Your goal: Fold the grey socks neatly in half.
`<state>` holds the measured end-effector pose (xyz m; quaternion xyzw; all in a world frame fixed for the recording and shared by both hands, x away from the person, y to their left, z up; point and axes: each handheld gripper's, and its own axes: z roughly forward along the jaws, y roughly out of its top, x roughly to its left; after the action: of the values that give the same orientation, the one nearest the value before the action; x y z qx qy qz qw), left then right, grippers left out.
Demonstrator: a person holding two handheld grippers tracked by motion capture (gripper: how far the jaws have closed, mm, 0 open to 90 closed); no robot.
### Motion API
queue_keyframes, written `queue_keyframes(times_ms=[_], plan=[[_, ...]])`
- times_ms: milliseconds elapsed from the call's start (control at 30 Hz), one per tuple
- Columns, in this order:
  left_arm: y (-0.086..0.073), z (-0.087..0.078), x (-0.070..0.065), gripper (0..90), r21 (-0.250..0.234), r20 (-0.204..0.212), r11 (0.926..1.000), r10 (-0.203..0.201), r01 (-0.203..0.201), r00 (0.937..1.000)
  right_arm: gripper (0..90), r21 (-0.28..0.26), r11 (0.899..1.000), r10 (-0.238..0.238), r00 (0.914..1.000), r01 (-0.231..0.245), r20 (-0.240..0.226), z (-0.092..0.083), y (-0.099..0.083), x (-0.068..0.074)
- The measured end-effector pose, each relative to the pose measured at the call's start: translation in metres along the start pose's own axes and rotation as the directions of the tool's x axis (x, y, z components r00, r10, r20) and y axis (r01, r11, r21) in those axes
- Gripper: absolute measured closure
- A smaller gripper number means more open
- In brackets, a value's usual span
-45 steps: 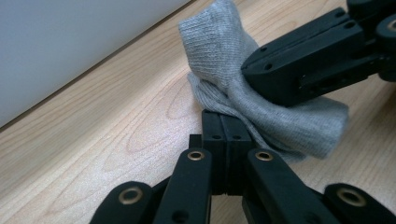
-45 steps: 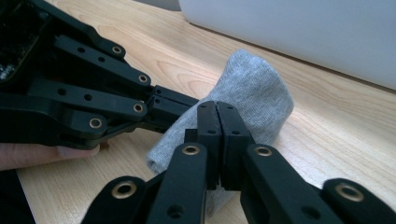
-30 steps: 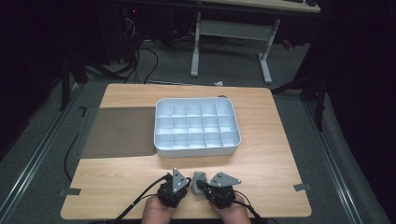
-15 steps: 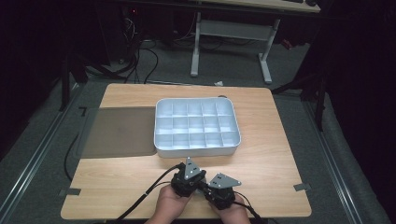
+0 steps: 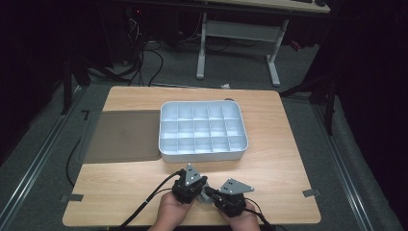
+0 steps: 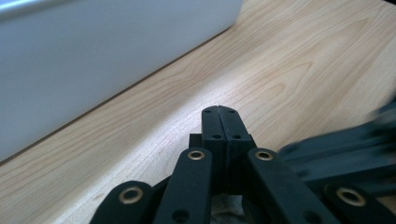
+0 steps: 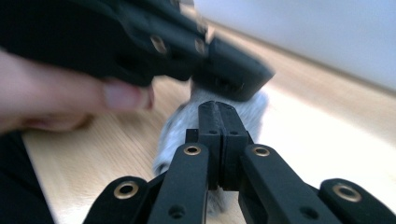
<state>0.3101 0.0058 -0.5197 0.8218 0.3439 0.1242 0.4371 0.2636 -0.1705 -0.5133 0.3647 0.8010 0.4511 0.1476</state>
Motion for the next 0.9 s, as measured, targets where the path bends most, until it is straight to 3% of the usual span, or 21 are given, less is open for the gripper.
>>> queue_keyframes(times_ms=[33, 100, 267, 367, 433, 533, 700, 767, 900], plan=[[-0.002, 0.001, 0.000, 90.0, 0.007, 0.003, 1.0000, -0.002, 0.002, 1.0000, 90.0, -0.019, 1.000, -0.011, 0.9997, 0.010, -0.020, -0.009, 0.002, 0.005], [-0.004, 0.003, 0.001, 90.0, 0.007, 0.005, 1.0000, -0.006, 0.006, 1.0000, 90.0, -0.008, 1.000, -0.021, 0.9991, 0.021, -0.038, -0.012, 0.001, 0.010], [-0.005, 0.001, 0.001, 90.0, 0.005, 0.009, 1.0000, -0.008, 0.008, 0.9999, 90.0, 0.003, 1.000, -0.023, 0.9988, 0.023, -0.043, -0.009, -0.004, 0.015], [-0.006, 0.001, 0.002, 90.0, 0.004, 0.009, 0.9999, -0.014, 0.014, 0.9999, 90.0, -0.035, 0.999, -0.020, 0.9989, 0.018, -0.043, -0.015, 0.000, 0.017], [-0.006, 0.001, 0.003, 90.0, 0.002, 0.011, 0.9999, -0.013, 0.013, 0.9999, 90.0, -0.019, 0.999, -0.036, 0.9973, 0.035, -0.064, -0.014, 0.001, 0.019], [-0.006, 0.000, 0.002, 90.0, -0.005, 0.020, 0.9998, -0.017, 0.017, 0.9996, 90.0, 0.077, 0.996, -0.032, 0.9948, 0.040, -0.097, 0.002, -0.008, 0.022], [-0.006, -0.005, 0.005, 90.0, -0.011, 0.018, 0.9996, -0.024, 0.024, 0.9996, 90.0, 0.095, 0.994, -0.046, 0.9940, 0.056, -0.099, 0.010, -0.009, 0.026], [-0.005, -0.014, 0.007, 90.0, -0.031, 0.012, 0.9992, -0.026, 0.026, 0.9996, 90.0, 0.091, 0.994, -0.048, 0.9939, 0.057, -0.100, 0.011, -0.010, 0.026], [-0.006, -0.025, 0.007, 83.3, -0.061, 0.020, 0.9973, -0.040, 0.041, 0.9990, 90.0, 0.090, 0.994, -0.052, 0.9942, 0.060, -0.095, 0.011, -0.010, 0.026]])
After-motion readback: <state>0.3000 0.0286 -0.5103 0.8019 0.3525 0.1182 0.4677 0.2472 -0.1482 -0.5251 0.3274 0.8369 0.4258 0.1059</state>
